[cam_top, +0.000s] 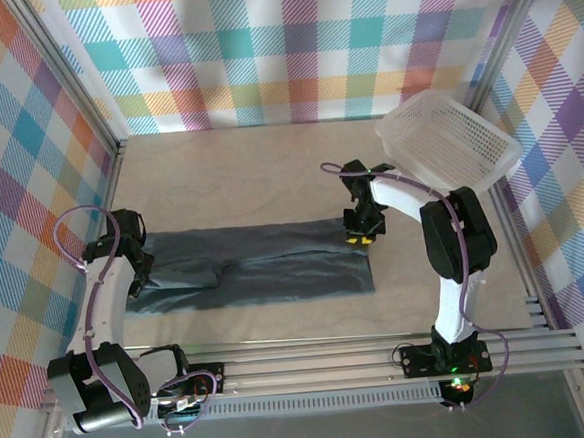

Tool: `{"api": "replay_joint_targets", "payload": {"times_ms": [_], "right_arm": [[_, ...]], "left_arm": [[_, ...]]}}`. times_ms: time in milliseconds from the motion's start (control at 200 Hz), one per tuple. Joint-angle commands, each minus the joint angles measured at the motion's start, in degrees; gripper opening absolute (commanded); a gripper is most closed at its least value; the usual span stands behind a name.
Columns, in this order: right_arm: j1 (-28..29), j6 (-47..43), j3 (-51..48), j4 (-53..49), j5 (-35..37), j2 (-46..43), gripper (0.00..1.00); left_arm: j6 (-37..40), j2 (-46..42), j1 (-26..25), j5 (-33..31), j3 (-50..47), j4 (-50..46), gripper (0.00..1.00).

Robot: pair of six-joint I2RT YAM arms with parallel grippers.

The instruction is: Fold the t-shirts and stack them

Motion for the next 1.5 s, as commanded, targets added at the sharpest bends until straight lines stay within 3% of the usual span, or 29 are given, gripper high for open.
{"api": "replay_joint_targets", "payload": {"times_ms": [0, 145, 235, 365, 475, 665, 875, 1015, 1285, 1500], "right_arm": [[-0.3, 1.0, 3.6, -1.9, 0.6, -2.4, 0.28], [-0.3, 2.8, 6.1, -1.0, -2.4, -0.4, 0.28], [0.4, 3.8, 7.6, -0.2, -5.2, 1.9, 0.28], [1.8, 5.3, 8.8, 0.1, -7.2, 5.9, 0.27], [0.7, 5.8, 9.7, -1.3, -5.2, 9.6, 0.26], [-5.0, 4.8, 14.1, -7.7, -0.7, 15.2, 0.24], [-12.6, 2.9, 16.8, -8.5, 0.5, 16.9, 0.24], [-15.1, 0.8, 22.7, -10.2, 1.5, 20.5, 0.23], [-15.9, -1.0, 30.6, -11.7, 2.3, 23.4, 0.24], [-11.9, -4.3, 28.0, -8.6, 5.0, 14.8, 0.3]], "left_arm": [[0.5, 0.9, -0.2, 2.8, 1.9, -0.6, 0.28], [1.2, 2.0, -0.5, 7.6, 5.2, 3.4, 0.43], [2.1, 5.1, -0.6, 12.6, 6.5, 8.7, 0.46], [3.5, 16.9, -0.5, 18.4, 10.9, 12.0, 0.31], [3.3, 26.5, -0.5, 21.5, 14.0, 14.0, 0.27], [3.2, 36.8, -1.9, 26.9, 19.0, 17.0, 0.25], [-0.5, 43.3, -7.0, 31.4, 22.3, 20.1, 0.25], [-2.4, 46.0, -9.9, 31.4, 24.6, 20.3, 0.24], [1.4, 49.1, -8.8, 29.3, 29.9, 16.8, 0.24], [6.2, 39.1, -12.1, 20.8, 32.7, 10.1, 0.44]]}}
